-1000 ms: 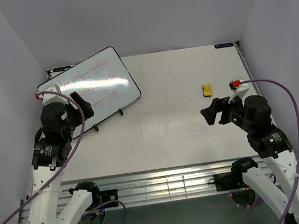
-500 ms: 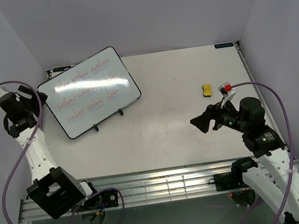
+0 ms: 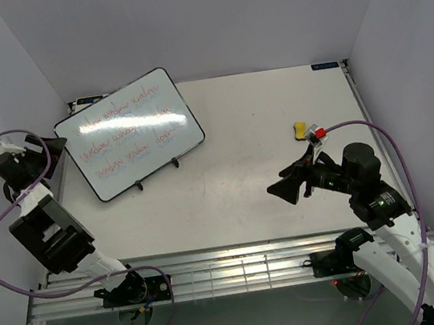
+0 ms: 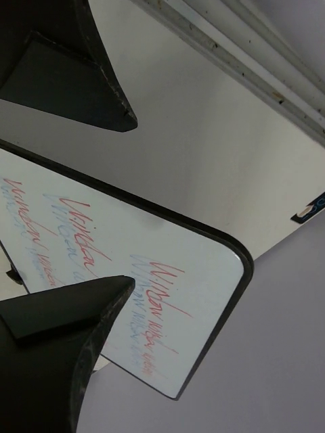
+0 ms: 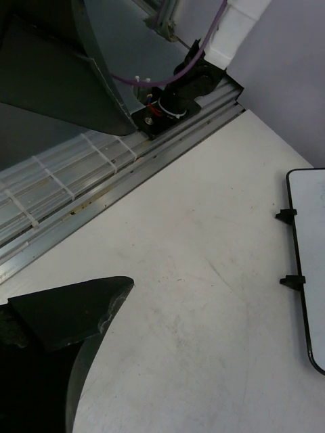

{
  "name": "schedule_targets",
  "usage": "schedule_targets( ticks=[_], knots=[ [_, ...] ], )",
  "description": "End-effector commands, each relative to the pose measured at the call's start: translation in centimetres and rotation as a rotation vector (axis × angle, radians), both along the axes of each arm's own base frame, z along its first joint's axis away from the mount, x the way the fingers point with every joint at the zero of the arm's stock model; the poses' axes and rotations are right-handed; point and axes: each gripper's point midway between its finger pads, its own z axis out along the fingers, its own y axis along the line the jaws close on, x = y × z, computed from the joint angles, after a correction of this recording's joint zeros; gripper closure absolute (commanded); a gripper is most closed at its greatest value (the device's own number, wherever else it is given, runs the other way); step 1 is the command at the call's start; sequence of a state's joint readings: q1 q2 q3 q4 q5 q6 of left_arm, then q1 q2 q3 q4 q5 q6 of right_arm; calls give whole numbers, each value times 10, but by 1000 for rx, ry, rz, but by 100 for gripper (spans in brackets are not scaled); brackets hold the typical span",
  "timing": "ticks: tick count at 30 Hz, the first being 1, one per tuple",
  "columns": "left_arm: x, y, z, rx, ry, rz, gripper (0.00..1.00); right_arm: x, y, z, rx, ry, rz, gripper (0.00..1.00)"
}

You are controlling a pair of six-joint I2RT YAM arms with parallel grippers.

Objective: Erase the whiteboard

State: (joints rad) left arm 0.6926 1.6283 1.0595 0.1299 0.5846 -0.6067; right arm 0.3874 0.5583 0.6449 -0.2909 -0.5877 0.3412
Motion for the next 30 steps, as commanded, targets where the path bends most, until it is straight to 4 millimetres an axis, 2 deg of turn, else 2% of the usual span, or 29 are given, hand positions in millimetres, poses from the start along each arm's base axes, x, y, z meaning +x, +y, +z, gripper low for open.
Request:
schedule_targets(
  ticks=[1,2,3,6,7,12,13,15,16,17,18,20,25,28,29,30],
  knots=[
    [13,-19,37,88,-201,-186,2,-10,11,31,69,-67,89,10],
    [15,-21,35,91,-215,-214,2,-11,12,30,68,-66,97,10],
    [19,-22,22,67,-203,-238,2,-11,12,30,64,-67,98,10],
    [27,-31,20,44,-244,-351,2,-12,10,28,47,-80,98,10],
    [30,-37,10,21,-244,-399,2,-11,10,27,41,-80,96,10],
    [29,-49,7,-4,-299,-514,9,-9,9,23,13,-83,103,10],
    [29,-50,12,24,-335,-537,11,-9,9,23,11,-85,105,10],
    [22,-61,4,-46,-346,-596,15,-8,10,24,10,-82,108,10],
    [21,-63,11,-3,-394,-619,15,-8,11,24,11,-83,112,10],
    [20,-64,5,-20,-401,-629,18,-8,11,25,12,-82,115,10],
    [17,-69,12,-22,-428,-658,20,-9,12,25,12,-77,123,10],
    [16,-68,8,-38,-432,-673,24,-9,12,25,11,-78,128,10],
    [17,-66,8,-11,-436,-667,26,-8,11,25,4,-80,119,10],
    [18,-66,8,-13,-441,-675,34,-8,11,26,7,-82,117,10],
    [19,-65,5,-14,-444,-677,42,-8,11,26,6,-84,115,10],
    [19,-66,5,-13,-447,-681,44,-8,11,27,6,-83,117,10]
  ],
)
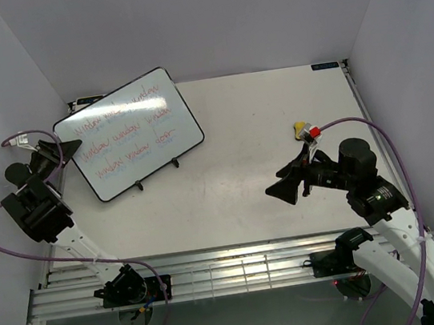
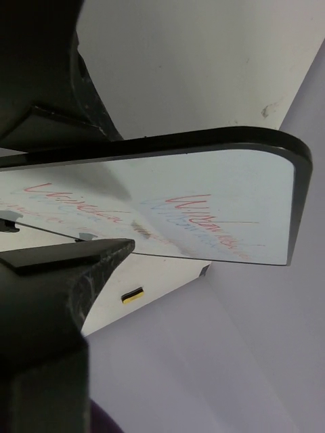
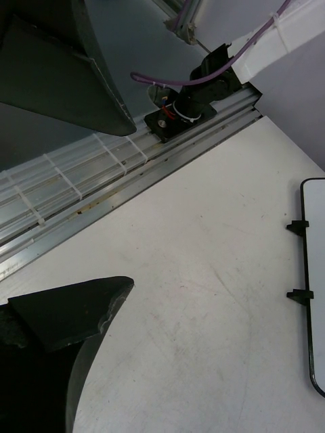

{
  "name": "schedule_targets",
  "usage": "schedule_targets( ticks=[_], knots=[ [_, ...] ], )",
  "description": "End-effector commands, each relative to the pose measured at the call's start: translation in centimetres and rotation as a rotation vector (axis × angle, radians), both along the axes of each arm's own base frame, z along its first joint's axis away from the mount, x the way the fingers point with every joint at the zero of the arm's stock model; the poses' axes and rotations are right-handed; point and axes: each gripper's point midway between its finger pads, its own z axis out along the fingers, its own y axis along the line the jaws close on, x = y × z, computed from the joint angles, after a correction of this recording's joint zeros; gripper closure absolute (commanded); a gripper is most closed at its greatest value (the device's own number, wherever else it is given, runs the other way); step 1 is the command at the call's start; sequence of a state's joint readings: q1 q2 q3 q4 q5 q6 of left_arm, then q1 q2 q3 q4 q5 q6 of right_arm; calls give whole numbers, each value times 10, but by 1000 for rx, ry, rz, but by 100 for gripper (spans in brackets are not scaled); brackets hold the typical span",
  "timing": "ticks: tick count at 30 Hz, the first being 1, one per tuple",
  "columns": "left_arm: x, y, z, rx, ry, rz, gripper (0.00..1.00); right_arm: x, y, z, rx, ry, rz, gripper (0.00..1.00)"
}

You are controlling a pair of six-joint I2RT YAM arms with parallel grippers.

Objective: Erase the whiteboard

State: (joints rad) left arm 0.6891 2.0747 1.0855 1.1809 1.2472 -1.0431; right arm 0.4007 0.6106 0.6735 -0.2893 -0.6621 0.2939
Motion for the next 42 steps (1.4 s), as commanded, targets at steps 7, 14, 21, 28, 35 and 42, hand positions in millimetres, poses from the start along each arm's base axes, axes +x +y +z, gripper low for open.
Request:
schedule_targets(
  ticks=[7,14,21,28,35,42],
  knots=[
    [-4,-4,12,54,-68,-41,49,-3,1,21,20,-75,17,10],
    [-2,-2,10,58,-71,-51,52,-1,0,21,15,-83,14,10],
    [0,-1,3,63,-66,-58,61,-1,0,20,15,-87,13,10],
    [-3,-5,-3,46,-66,-65,76,1,1,16,11,-83,12,10],
    [-4,-7,10,66,-92,-73,100,2,1,16,10,-85,6,10],
    [-8,-21,53,92,-174,-107,100,3,1,17,13,-89,3,10]
  ],
)
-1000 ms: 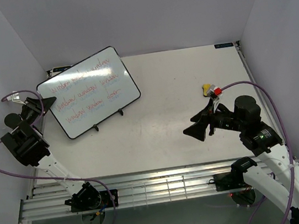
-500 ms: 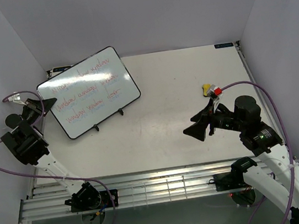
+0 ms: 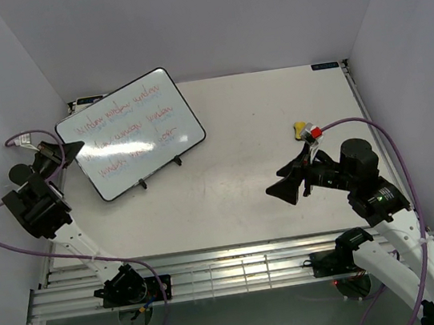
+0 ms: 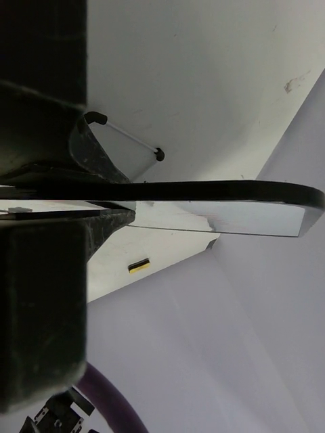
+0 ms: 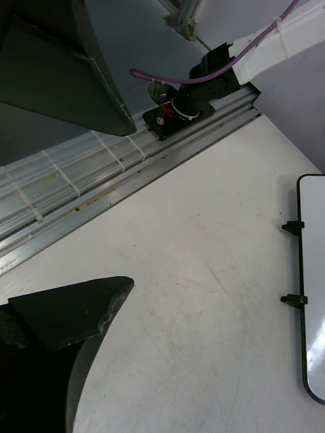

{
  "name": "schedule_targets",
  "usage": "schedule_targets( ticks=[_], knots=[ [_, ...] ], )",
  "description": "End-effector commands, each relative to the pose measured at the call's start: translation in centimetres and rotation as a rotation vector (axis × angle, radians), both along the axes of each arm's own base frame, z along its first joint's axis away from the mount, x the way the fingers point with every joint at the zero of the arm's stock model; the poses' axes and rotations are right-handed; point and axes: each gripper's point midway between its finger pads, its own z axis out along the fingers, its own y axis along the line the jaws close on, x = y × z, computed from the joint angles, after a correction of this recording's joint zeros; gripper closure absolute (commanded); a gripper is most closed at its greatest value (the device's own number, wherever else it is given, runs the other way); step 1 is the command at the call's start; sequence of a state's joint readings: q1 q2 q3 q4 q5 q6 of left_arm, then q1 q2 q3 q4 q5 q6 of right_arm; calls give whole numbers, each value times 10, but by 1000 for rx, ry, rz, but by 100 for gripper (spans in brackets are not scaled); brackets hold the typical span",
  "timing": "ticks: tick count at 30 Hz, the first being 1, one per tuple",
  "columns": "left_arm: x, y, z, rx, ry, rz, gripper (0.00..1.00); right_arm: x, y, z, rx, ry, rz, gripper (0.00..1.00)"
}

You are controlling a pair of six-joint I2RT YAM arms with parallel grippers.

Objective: Erase the whiteboard

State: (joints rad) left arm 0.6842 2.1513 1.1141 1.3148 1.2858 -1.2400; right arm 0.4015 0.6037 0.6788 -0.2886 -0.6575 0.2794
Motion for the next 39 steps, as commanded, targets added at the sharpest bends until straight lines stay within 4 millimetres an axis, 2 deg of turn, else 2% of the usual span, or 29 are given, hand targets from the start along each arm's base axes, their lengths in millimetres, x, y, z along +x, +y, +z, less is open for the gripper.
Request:
schedule_targets(
  ticks=[1,3,6,15,19,20,22,23,24,25,26,27,28,29,30,31,32,33,34,37,38,39],
  knots=[
    [-7,-17,67,194,-245,-46,100,4,1,13,13,-64,-2,10],
    [-7,-24,87,220,-285,-57,100,5,0,12,7,-65,-10,10],
    [-10,-27,108,248,-328,-54,100,6,-1,13,2,-74,-19,10],
    [-17,-31,131,268,-380,-38,100,4,-2,15,5,-72,-23,10],
    [-17,-32,154,250,-406,-22,100,6,-3,14,6,-70,-32,10],
    [-17,-36,166,246,-427,-19,100,6,-2,14,6,-69,-32,10],
    [-14,-41,176,218,-409,-16,100,7,-2,14,10,-65,-38,10],
    [-14,-53,190,230,-428,-33,100,8,-2,14,11,-64,-41,10],
    [-10,-58,195,259,-447,-33,100,10,-3,12,9,-57,-51,10],
    [-3,-63,193,227,-390,-41,100,11,-3,12,10,-57,-57,10],
    [-1,-84,204,236,-409,-70,100,13,-3,11,9,-54,-67,10],
    [5,-91,212,286,-449,-62,100,15,-5,9,4,-47,-84,10],
    [12,-98,208,256,-382,-65,100,17,-5,7,1,-42,-95,10],
    [17,-119,212,262,-386,-90,100,18,-6,5,-3,-36,-104,10],
    [25,-122,228,260,-396,-36,100,19,-7,3,-6,-31,-115,10],
    [33,-127,223,258,-347,-23,100,23,-9,1,-10,-22,-140,10],
    [37,-144,226,244,-340,-39,100,25,-11,-1,-13,-17,-159,10],
    [43,-145,229,223,-325,-11,100,31,-14,-2,-16,-19,-200,10],
    [44,-158,236,192,-312,-32,100,33,-16,-4,-12,-5,-223,10],
    [49,-176,243,143,-275,-57,100,45,-25,-12,-28,17,-314,10],
    [49,-194,243,142,-272,-89,100,47,-26,-13,-32,21,-330,10],
    [49,-203,243,144,-265,-103,100,51,-29,-17,-46,31,-356,10]
  ],
)
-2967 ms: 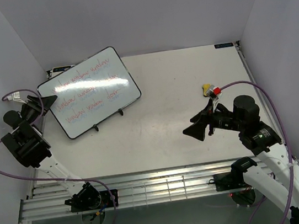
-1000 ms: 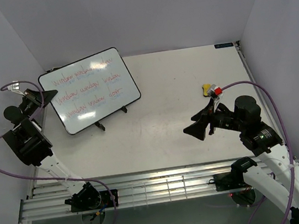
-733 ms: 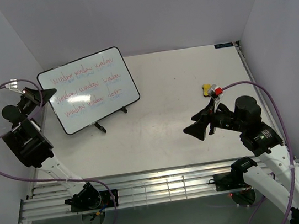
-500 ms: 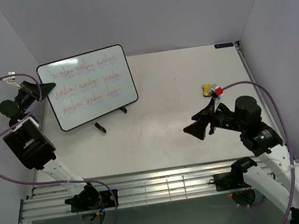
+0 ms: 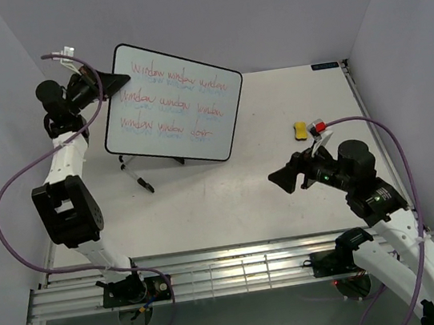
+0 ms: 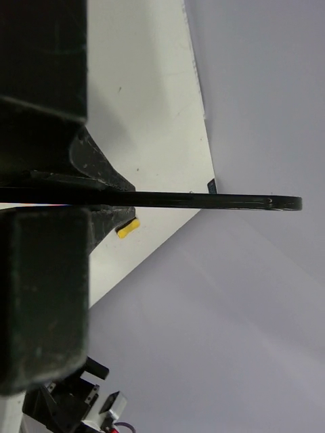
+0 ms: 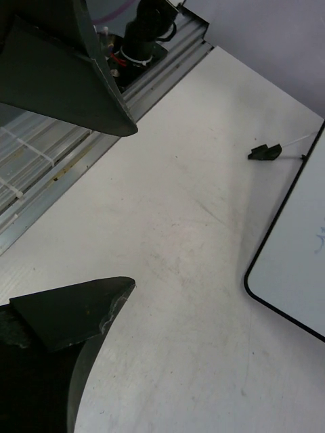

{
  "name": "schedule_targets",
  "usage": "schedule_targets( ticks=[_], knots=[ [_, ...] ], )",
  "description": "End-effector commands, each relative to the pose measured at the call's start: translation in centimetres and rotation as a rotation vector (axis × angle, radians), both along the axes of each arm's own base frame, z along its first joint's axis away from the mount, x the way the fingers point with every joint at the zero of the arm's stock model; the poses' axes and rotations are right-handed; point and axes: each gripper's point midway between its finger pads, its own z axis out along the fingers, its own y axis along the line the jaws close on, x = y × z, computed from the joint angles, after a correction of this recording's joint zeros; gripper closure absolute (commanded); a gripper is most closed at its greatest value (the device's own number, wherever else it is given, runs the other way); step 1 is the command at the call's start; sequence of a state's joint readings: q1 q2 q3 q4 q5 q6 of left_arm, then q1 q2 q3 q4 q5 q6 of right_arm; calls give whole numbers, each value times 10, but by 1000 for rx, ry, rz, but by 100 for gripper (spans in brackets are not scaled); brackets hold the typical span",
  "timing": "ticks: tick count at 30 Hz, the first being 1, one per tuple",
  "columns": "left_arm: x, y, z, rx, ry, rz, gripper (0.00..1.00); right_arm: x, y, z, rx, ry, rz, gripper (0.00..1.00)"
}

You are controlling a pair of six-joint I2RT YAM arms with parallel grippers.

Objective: Erase the whiteboard

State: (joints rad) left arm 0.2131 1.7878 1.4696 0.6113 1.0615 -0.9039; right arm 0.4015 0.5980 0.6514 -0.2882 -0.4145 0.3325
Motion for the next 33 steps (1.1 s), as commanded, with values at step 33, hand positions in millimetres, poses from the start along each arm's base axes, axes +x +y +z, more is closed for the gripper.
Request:
schedule_targets(
  ticks=[33],
  knots=[
    [-169,-54,-179,-9,841,182,100,178,-136,-90,-477,314,-622,5]
  ],
)
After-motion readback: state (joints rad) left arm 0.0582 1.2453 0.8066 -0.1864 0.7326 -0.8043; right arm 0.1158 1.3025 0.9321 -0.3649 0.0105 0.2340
